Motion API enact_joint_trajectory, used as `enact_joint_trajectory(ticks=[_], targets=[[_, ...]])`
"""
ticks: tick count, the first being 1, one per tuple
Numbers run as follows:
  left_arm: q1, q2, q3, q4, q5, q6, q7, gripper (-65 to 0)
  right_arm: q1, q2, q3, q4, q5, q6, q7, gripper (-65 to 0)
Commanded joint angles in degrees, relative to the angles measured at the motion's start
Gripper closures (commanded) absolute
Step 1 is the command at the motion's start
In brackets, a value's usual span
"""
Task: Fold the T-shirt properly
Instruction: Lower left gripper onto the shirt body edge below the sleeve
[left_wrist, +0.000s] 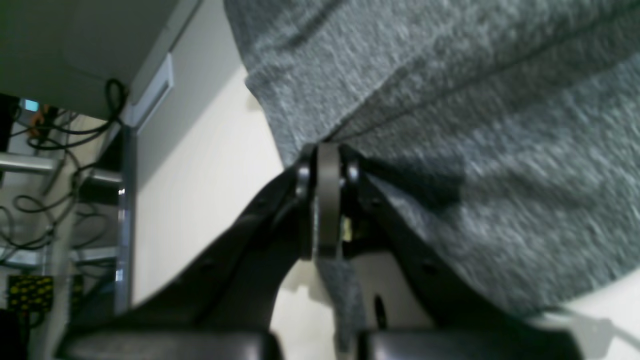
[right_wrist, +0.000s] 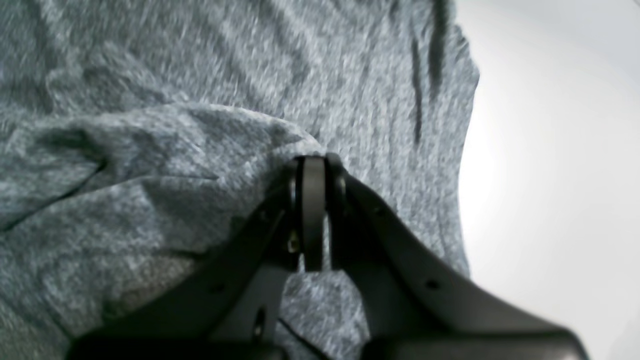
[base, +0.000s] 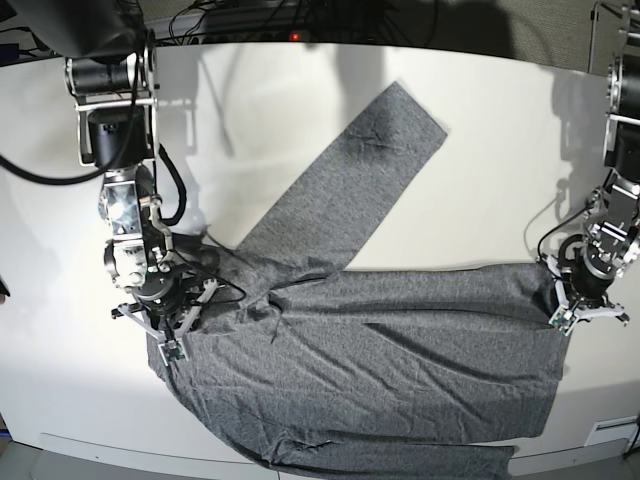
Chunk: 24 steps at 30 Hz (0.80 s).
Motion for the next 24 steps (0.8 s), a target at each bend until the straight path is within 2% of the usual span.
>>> enact_joint_trajectory(ticks=[1,6,11,24], targets=[[-1.90,-0.94,-0.48,0.17,-0.42,0.92,-2.67,0.0,2.40,0.48,0.17,0.90,0.04,-0.63,1.90,0.0],[-1.95,-0.61,-0.48,-0.94,-0.42,1.25,-4.81,0.0,3.67,0.50,0.20,0.90,-0.20,-0.66,2.43,0.0],[-1.95,-0.66,-0.48,-0.94,-0.44,4.76,-4.74,0.0,4.74,0.50,0.20,0.90,-0.17,-1.36,2.54,0.0],[-1.95,-0.63,-0.48,-0.94,-0.44,4.74,-4.76,0.0,4.83,0.48,0.20,0.90,-0.11,-1.57,2.32,0.0]])
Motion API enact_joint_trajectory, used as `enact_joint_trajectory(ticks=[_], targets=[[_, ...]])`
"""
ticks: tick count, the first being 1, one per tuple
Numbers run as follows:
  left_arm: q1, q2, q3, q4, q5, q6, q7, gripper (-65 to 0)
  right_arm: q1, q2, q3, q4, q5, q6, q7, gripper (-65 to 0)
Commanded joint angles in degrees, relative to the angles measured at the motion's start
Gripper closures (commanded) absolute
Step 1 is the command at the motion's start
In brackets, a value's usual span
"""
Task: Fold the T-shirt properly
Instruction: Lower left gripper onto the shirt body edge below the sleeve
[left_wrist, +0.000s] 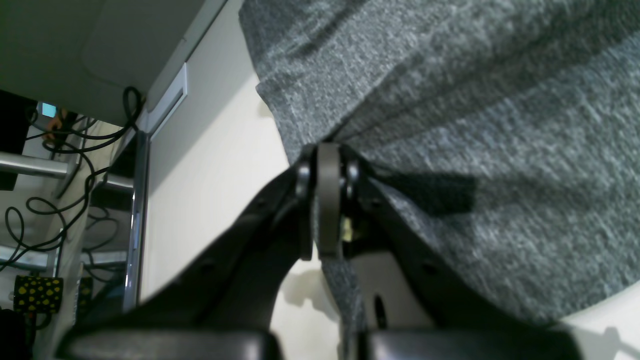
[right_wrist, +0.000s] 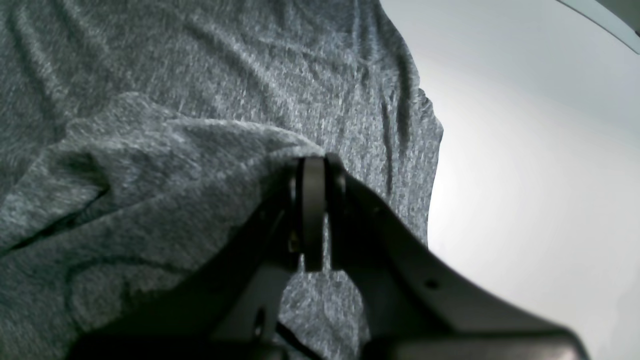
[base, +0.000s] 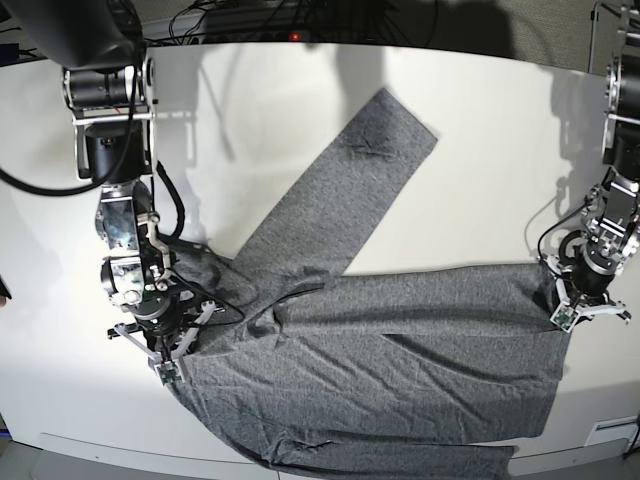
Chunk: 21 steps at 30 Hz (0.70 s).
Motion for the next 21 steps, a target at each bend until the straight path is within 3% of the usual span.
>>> enact_joint_trajectory(ticks=[1,5,8,10,12,21], targets=[[-1.90,-0.94,-0.44,0.68,-0.46,1.25,-1.51,0.0,2.05,0.52,0.17,0.92,-0.11,-0.74,1.33,0.0],[-1.90,-0.94,-0.44,0.68,-0.46,1.25,-1.51,0.0,2.08,0.52,0.20,0.92,-0.13,-0.74,1.44,-1.2],[-1.88,-0.94,-0.44,0.68,-0.46,1.25,-1.51,0.0,2.08,0.55,0.20,0.90,-0.94,-0.74,1.92,-17.6],[-1.90,-0.94,-0.44,0.68,-0.46,1.25,-1.51,0.0,2.08,0.55,0.20,0.90,-3.63,-0.74,3.43,-22.3],[-1.88,-0.94,-0.44,0.68,-0.46,1.25,-1.53,0.0,2.08,0.55,0.20,0.92,-6.05,-0.74,4.48,-22.5],[-1.90,-0.94,-0.44,0.68,-0.46,1.27,-1.53,0.0,2.08,0.52,0.20,0.92,-6.14,-0.76,4.35,-22.5]])
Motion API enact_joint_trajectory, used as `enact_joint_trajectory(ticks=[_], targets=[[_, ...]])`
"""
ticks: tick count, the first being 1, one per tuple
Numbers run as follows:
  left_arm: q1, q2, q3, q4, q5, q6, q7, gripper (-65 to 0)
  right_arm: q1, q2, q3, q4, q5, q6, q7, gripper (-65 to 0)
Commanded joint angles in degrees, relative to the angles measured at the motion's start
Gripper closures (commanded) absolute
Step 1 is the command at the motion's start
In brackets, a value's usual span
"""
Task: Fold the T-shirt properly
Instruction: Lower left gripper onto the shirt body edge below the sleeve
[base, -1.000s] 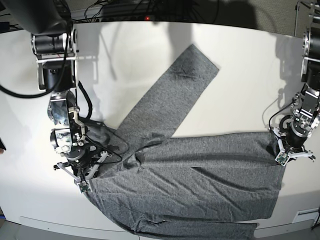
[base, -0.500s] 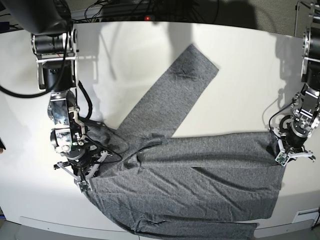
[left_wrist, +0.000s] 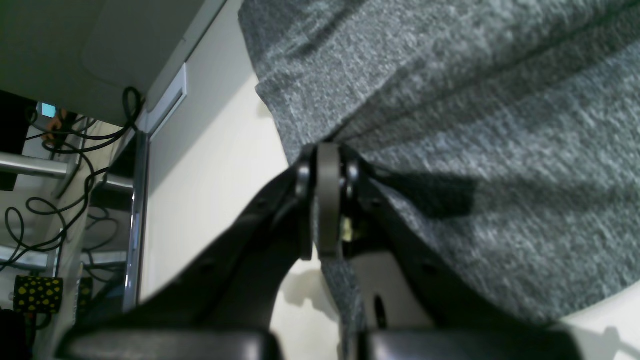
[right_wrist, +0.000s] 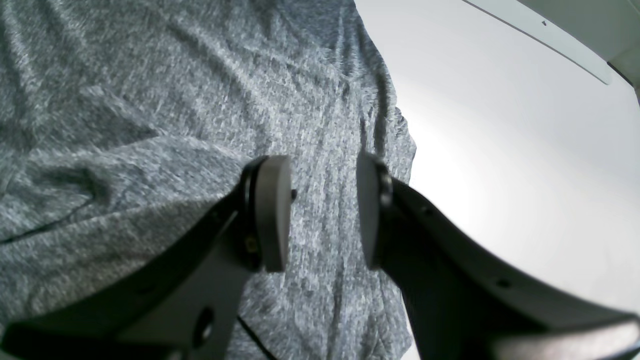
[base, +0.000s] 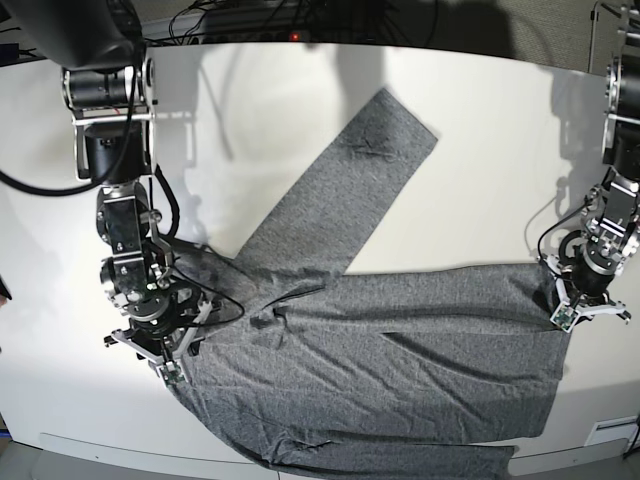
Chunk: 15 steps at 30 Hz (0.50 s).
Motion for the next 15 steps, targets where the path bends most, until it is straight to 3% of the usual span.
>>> enact_joint_trajectory(ticks=[1,2,4,6,9,15], targets=[[-1.90,-0.92,-0.44,0.68,-0.46,1.27,-1.51,0.0,2.05,0.50,0.20,0.90,0.07,-0.74,1.31,-22.5],[-1.90,-0.94,-0.44,0.68,-0.46,1.27,-1.51,0.0,2.05,0.50,0.20,0.90,0.07,-0.72,1.27,-22.5],[-1.92,-0.94,-0.44,0.68,-0.46,1.97,-1.49,-12.8,2.05,0.50,0.20,0.92,0.09,-0.72,1.18,-22.5],[-1.90,-0.94,-0.44,0.68,-0.46,4.74,-1.49,-18.7,2.05,0.50,0.20,0.92,0.17,-0.72,1.11,-22.5],[-1.92,-0.96,-0.44,0.68,-0.46,7.74,-1.49,-18.8,2.05,0.50,0.20,0.92,0.28,-0.72,1.09,-22.5],[-1.90,-0.96,-0.44,0.68,-2.05,7.87,-1.75,-18.7,2.05,0.55,0.20,0.92,1.27,-0.72,1.20,-22.5]])
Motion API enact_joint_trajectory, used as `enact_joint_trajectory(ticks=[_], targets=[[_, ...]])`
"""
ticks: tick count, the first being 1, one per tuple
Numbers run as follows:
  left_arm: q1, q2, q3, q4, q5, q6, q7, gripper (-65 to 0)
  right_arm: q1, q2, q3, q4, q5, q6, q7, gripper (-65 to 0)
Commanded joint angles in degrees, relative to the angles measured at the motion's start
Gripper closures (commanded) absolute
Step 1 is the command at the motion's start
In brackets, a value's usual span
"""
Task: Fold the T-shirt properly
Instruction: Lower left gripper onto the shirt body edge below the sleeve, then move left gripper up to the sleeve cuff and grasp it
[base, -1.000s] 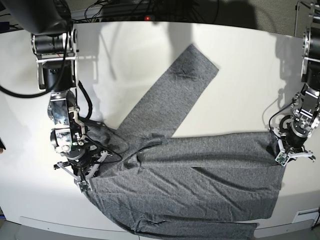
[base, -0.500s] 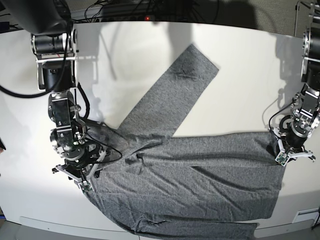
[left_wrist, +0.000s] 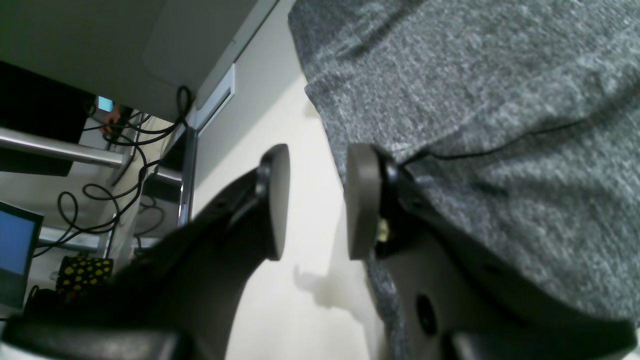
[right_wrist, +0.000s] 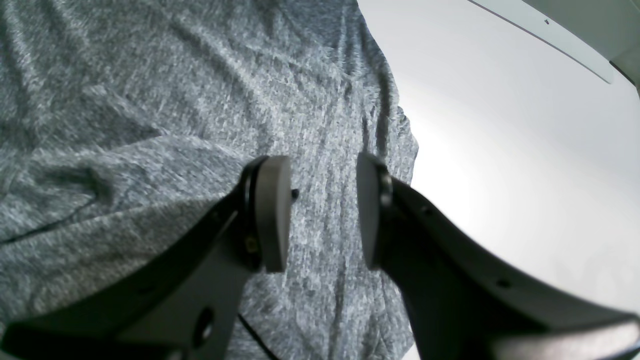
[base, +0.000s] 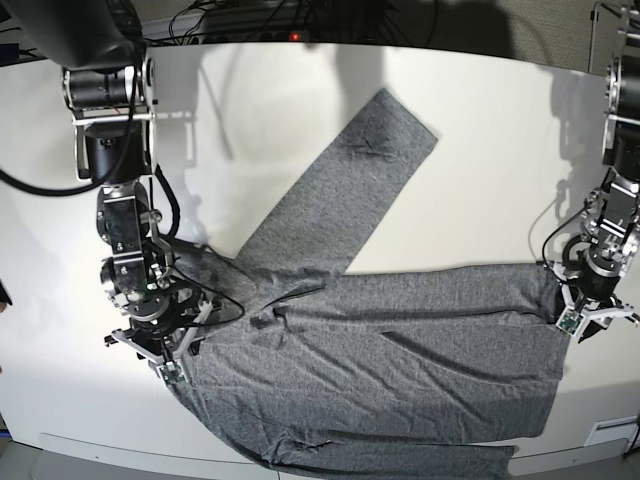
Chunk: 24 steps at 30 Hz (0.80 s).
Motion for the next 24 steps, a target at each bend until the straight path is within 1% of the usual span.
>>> enact_joint_trajectory(ticks=[1,3,5,7,10,12,16,20,22,24], targets=[[-1.77,-0.96,-0.44,0.72,-2.43,1.07,-1.73,-18.7,2.05,0.66,0.20,0.92,2.05,-0.70,1.38,-22.5],[-1.75,-0.96,-0.44,1.09,-6.27,1.05,-1.70,-18.7,2.05,0.79,0.20,0.92,5.64,-0.68,1.18,-22.5],[-1.22,-0.98,-0.44,2.56,-8.96,1.03,-1.68,-18.7,2.08,0.83,0.20,0.94,7.43,-0.68,-0.83,-22.5],[0.50,-1.22,-0.44,6.21,-9.57,0.92,-1.42,-18.7,1.99,0.81,0.20,1.07,7.39,-0.68,-3.82,-22.5],[5.44,-1.81,-0.44,15.65,-9.55,0.85,1.75,-18.7,1.42,0.98,0.20,1.20,7.19,-0.68,-4.28,-22.5],[9.88,-2.29,-0.44,23.74,-9.55,0.98,6.21,-18.7,1.27,1.11,0.17,1.44,7.17,-0.68,-4.92,-22.5],[19.15,-3.45,-0.44,40.85,-9.55,1.05,17.64,-18.7,1.14,1.60,0.20,3.08,7.21,-0.66,-6.62,-22.5],[28.72,-3.80,-0.44,56.68,-10.21,1.05,29.94,-18.7,-0.72,2.29,0.20,8.44,7.21,-0.63,-8.02,-22.5],[33.83,-3.67,-0.44,63.63,-12.96,1.03,33.20,-18.7,-2.54,2.73,0.22,12.11,7.19,-0.68,-8.41,-22.5],[38.88,-2.97,-0.44,69.48,-13.84,0.85,34.25,-18.7,-4.28,3.21,0.20,15.69,7.19,-0.66,-8.76,-22.5]])
